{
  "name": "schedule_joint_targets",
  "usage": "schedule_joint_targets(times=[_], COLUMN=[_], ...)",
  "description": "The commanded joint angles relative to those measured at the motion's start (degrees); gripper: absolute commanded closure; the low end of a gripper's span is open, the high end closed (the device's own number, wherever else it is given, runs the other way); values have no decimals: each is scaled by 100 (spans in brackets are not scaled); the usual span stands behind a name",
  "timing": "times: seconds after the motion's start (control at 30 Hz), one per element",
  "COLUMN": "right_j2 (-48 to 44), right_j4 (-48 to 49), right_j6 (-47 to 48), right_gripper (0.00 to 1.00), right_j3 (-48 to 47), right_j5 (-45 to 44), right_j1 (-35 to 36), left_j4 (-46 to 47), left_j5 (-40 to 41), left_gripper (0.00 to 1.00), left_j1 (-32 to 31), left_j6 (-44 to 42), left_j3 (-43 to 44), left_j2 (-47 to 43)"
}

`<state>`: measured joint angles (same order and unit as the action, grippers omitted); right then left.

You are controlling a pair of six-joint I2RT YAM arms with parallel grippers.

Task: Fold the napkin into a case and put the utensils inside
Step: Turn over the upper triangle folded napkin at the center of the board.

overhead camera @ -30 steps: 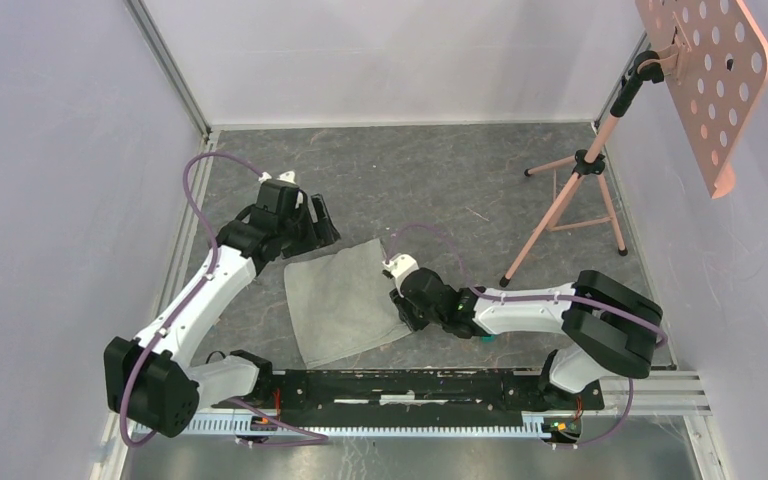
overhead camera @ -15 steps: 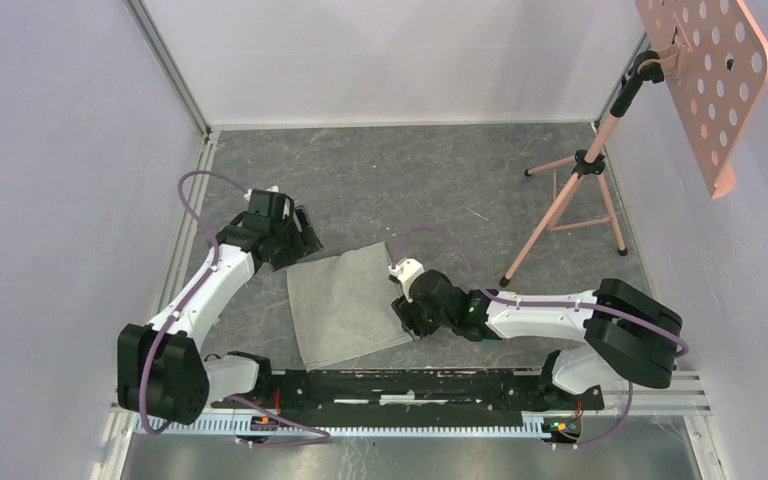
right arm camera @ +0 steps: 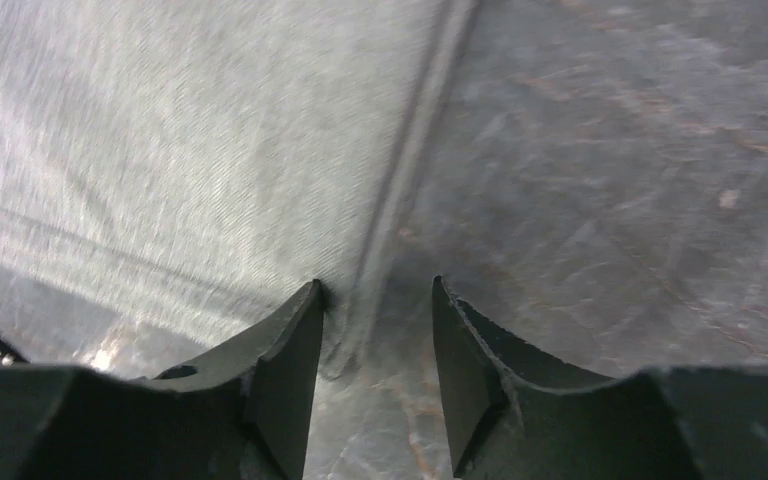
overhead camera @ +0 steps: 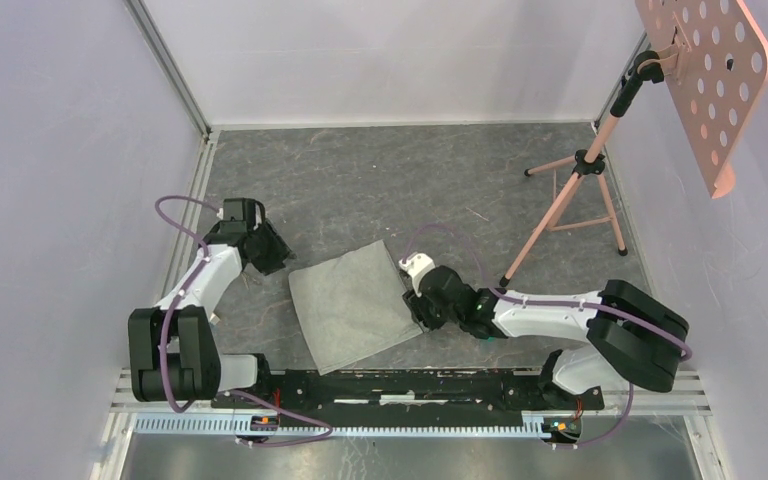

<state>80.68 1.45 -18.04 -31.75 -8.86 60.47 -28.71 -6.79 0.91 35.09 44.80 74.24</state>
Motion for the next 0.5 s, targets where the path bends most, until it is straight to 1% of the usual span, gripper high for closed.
schedule_joint_targets(times=[0.0, 0.07, 0.13, 0.2, 0.3, 0.33, 0.4, 0.47], right_j2=[85, 258, 536, 931, 1549, 1693, 1747, 1534], right_j4=[418, 895, 1298, 1502, 1489, 1465, 1448, 1375], right_j6=[104, -12, -159, -315, -413, -448, -463, -492], right_gripper=[42, 28, 23, 22, 21, 21, 22, 24], right_j3=[-435, -565, -719, -995, -1548, -1691, -1787, -1580], right_j5=[555, 859, 1222, 1496, 1728, 1853, 2021, 2154], right_j1=[-723, -1055, -1245, -1397, -1560, -1609, -1645, -1638], left_j4=[681, 955, 1175, 1274, 1313, 1291, 1268, 1188], left_j5=[-401, -357, -303, -216, -245, -280, -345, -331], left_gripper=[56, 53, 50, 49, 41, 40, 39, 39], left_j1=[107, 104, 103, 100, 113, 119, 112, 125], left_j6=[571, 741, 863, 907, 917, 921, 898, 824], left_j3=[-572, -896, -1176, -1342, -1400, -1389, -1370, -1324], left_j2=[-29, -234, -463, -627, -734, -760, -817, -864])
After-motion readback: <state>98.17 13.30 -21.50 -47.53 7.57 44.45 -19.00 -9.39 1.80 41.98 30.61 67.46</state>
